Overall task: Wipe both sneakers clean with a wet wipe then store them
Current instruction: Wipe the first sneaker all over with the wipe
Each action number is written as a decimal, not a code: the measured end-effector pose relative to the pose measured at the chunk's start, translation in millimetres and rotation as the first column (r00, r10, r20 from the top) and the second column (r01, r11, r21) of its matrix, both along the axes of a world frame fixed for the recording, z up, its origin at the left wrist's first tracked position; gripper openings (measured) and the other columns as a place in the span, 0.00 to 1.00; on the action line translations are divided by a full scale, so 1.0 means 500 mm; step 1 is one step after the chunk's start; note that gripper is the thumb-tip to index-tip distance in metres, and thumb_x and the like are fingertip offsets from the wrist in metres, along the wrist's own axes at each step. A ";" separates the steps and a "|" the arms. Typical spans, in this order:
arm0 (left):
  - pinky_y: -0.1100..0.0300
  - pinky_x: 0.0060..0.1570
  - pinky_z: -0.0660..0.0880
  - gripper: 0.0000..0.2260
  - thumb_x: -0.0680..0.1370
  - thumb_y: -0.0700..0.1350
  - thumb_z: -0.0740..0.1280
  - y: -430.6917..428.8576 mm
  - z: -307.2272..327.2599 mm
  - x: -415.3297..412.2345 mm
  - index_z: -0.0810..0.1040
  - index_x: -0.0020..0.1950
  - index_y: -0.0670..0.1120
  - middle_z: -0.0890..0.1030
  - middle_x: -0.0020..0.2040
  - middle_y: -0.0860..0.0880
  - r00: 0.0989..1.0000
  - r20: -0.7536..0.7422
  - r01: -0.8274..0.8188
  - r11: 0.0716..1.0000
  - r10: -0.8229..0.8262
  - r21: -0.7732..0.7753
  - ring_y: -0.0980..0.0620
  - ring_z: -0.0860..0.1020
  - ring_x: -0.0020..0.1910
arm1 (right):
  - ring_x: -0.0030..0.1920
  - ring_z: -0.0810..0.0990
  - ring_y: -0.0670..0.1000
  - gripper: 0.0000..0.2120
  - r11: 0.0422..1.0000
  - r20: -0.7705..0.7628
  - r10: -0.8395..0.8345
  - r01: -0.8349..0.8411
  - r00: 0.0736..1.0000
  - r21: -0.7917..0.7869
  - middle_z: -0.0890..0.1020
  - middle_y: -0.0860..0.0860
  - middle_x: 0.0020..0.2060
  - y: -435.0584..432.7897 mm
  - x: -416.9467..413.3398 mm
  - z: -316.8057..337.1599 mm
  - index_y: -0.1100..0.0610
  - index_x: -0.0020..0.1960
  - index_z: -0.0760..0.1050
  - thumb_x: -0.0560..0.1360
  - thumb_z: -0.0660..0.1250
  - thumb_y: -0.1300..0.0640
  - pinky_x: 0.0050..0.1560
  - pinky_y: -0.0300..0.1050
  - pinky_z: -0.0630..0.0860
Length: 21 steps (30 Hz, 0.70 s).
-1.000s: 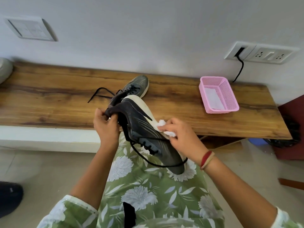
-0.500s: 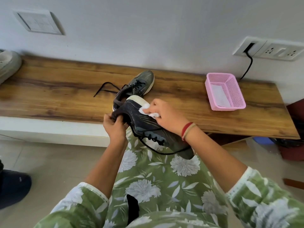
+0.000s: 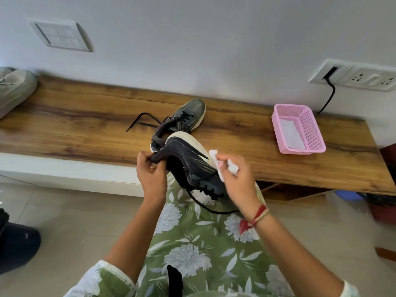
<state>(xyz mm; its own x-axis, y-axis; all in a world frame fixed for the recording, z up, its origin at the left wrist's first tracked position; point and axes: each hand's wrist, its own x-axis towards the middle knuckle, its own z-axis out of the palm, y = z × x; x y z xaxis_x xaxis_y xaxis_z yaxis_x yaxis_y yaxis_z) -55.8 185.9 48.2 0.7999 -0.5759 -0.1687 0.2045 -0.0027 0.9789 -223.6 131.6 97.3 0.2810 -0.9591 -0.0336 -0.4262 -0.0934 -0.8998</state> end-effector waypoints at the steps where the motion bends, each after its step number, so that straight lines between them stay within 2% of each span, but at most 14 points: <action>1: 0.49 0.41 0.80 0.14 0.74 0.30 0.63 0.004 0.013 -0.005 0.67 0.41 0.48 0.77 0.40 0.48 0.997 0.064 0.032 0.999 -0.031 -0.019 0.46 0.77 0.41 | 0.50 0.76 0.41 0.12 0.992 0.003 0.016 -0.016 1.000 -0.123 0.79 0.50 0.50 0.015 0.008 0.000 0.49 0.51 0.79 0.77 0.64 0.64 0.50 0.29 0.70; 4: 0.54 0.41 0.79 0.17 0.74 0.28 0.63 0.014 0.057 -0.027 0.70 0.44 0.52 0.81 0.44 0.55 0.963 0.255 0.107 0.992 -0.088 -0.065 0.51 0.80 0.42 | 0.51 0.75 0.37 0.11 0.941 0.087 0.008 0.022 0.996 -0.338 0.77 0.50 0.48 0.023 0.027 0.023 0.58 0.54 0.79 0.76 0.63 0.68 0.51 0.26 0.68; 6: 0.60 0.42 0.77 0.19 0.73 0.28 0.63 0.017 0.080 -0.039 0.71 0.46 0.54 0.80 0.48 0.56 0.913 0.399 0.136 0.985 -0.081 -0.110 0.52 0.80 0.47 | 0.50 0.74 0.37 0.11 0.911 0.131 -0.014 0.066 0.991 -0.408 0.77 0.52 0.47 0.013 0.037 0.047 0.60 0.53 0.79 0.75 0.63 0.70 0.52 0.27 0.68; 8: 0.64 0.44 0.75 0.20 0.71 0.28 0.63 0.016 0.097 -0.044 0.71 0.47 0.54 0.79 0.51 0.56 0.846 0.529 0.161 0.975 -0.057 -0.151 0.55 0.79 0.52 | 0.48 0.75 0.40 0.10 0.898 0.202 -0.054 0.136 0.978 -0.418 0.78 0.49 0.45 0.000 0.042 0.070 0.58 0.50 0.77 0.74 0.63 0.69 0.50 0.32 0.70; 11: 0.67 0.42 0.75 0.17 0.70 0.27 0.66 0.012 0.118 -0.053 0.72 0.47 0.49 0.78 0.49 0.54 0.755 0.655 0.204 0.961 -0.032 -0.189 0.58 0.77 0.51 | 0.46 0.78 0.47 0.05 0.908 0.346 -0.093 0.222 0.934 -0.356 0.78 0.47 0.44 -0.024 0.033 0.108 0.57 0.49 0.74 0.75 0.64 0.65 0.46 0.46 0.77; 12: 0.69 0.42 0.73 0.17 0.69 0.26 0.66 0.009 0.125 -0.058 0.72 0.46 0.47 0.78 0.49 0.51 0.735 0.678 0.204 0.958 -0.014 -0.201 0.61 0.75 0.50 | 0.47 0.79 0.49 0.06 0.906 0.345 -0.076 0.209 0.936 -0.367 0.79 0.49 0.45 -0.032 0.027 0.122 0.56 0.51 0.75 0.75 0.65 0.64 0.47 0.49 0.78; 13: 0.70 0.43 0.72 0.17 0.68 0.26 0.66 0.005 0.131 -0.061 0.72 0.46 0.46 0.77 0.47 0.48 0.722 0.692 0.204 0.956 0.000 -0.213 0.63 0.74 0.50 | 0.49 0.79 0.48 0.09 0.897 0.293 -0.033 0.157 0.956 -0.413 0.80 0.51 0.47 -0.041 0.021 0.137 0.55 0.52 0.76 0.75 0.65 0.65 0.49 0.45 0.77; 15: 0.72 0.44 0.71 0.16 0.68 0.26 0.67 -0.004 0.142 -0.063 0.72 0.45 0.45 0.76 0.46 0.46 0.699 0.715 0.218 0.949 0.011 -0.228 0.64 0.73 0.48 | 0.49 0.77 0.46 0.15 0.854 0.066 0.130 -0.077 0.989 -0.515 0.78 0.53 0.48 -0.053 0.018 0.165 0.55 0.54 0.78 0.72 0.65 0.70 0.52 0.34 0.72; 17: 0.69 0.43 0.73 0.14 0.69 0.27 0.67 -0.014 0.145 -0.061 0.72 0.44 0.45 0.75 0.46 0.51 0.677 0.736 0.237 0.945 0.006 -0.226 0.63 0.73 0.48 | 0.49 0.76 0.49 0.20 0.760 -0.204 0.279 -0.346 0.938 -0.550 0.77 0.53 0.48 -0.059 0.020 0.177 0.57 0.55 0.80 0.68 0.61 0.73 0.53 0.34 0.70; 18: 0.65 0.43 0.75 0.14 0.69 0.27 0.67 -0.017 0.144 -0.059 0.72 0.44 0.46 0.74 0.47 0.55 0.678 0.735 0.247 0.943 -0.005 -0.222 0.61 0.74 0.47 | 0.49 0.75 0.51 0.22 0.705 -0.302 0.300 -0.424 0.905 -0.569 0.77 0.54 0.47 -0.063 0.017 0.176 0.58 0.55 0.80 0.67 0.58 0.71 0.53 0.35 0.69; 19: 0.59 0.42 0.78 0.15 0.69 0.27 0.68 -0.020 0.142 -0.058 0.72 0.43 0.46 0.72 0.48 0.59 0.686 0.727 0.257 0.942 -0.019 -0.217 0.57 0.75 0.47 | 0.49 0.75 0.52 0.22 0.667 -0.364 0.292 -0.461 0.884 -0.585 0.77 0.54 0.46 -0.066 0.013 0.171 0.59 0.55 0.80 0.66 0.57 0.70 0.53 0.34 0.68; 21: 0.49 0.44 0.80 0.17 0.68 0.25 0.69 -0.024 0.138 -0.058 0.73 0.43 0.46 0.71 0.48 0.61 0.701 0.712 0.276 0.937 -0.045 -0.213 0.50 0.77 0.45 | 0.49 0.75 0.52 0.22 0.676 -0.396 0.238 -0.444 0.887 -0.588 0.77 0.53 0.46 -0.063 0.002 0.153 0.59 0.55 0.80 0.65 0.58 0.69 0.53 0.34 0.68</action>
<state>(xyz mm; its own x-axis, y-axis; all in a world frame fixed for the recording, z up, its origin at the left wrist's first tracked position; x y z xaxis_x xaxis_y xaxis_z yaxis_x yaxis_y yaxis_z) -84.8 173.8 117.2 0.5127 -0.6340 0.5789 -0.5008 0.3268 0.8015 -222.8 99.9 173.9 0.6710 -0.6050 0.4286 -0.4514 -0.7919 -0.4112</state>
